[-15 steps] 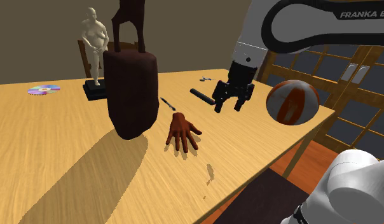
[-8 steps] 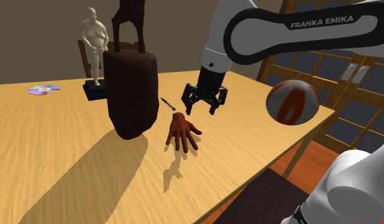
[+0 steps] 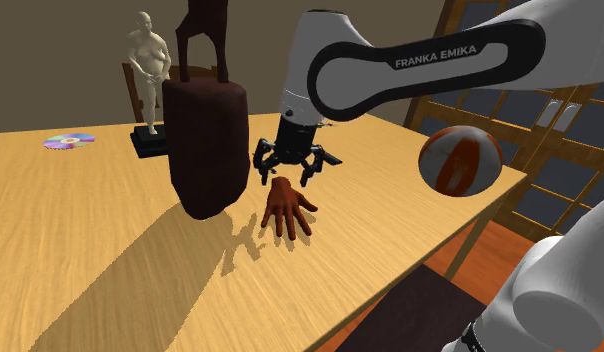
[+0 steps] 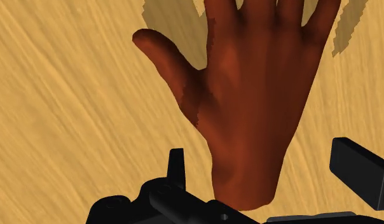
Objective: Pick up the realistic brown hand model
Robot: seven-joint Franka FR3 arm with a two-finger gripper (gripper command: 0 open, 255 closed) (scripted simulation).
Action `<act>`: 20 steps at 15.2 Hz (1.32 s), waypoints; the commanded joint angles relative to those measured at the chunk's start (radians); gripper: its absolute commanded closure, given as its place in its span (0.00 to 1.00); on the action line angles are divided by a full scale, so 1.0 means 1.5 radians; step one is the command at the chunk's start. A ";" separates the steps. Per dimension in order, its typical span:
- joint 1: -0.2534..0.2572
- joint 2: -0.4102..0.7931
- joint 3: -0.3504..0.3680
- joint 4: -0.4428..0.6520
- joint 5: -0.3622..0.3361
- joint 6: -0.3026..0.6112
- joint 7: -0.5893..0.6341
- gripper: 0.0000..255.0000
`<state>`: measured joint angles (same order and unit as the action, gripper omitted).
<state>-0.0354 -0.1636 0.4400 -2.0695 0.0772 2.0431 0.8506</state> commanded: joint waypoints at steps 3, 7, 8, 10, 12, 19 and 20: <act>0.001 0.010 0.004 -0.026 -0.004 0.035 0.006 0.00; 0.001 0.012 0.005 -0.036 -0.004 0.048 0.007 1.00; 0.001 0.012 0.005 -0.036 -0.004 0.048 0.007 1.00; 0.002 0.012 0.005 -0.036 -0.004 0.048 0.007 1.00; 0.002 0.012 0.005 -0.036 -0.004 0.048 0.007 1.00; 0.001 0.007 0.003 -0.016 -0.003 0.022 0.005 1.00; 0.000 0.005 0.002 -0.009 -0.002 0.014 0.004 1.00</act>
<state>-0.0342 -0.1577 0.4434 -2.0963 0.0752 2.0764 0.8563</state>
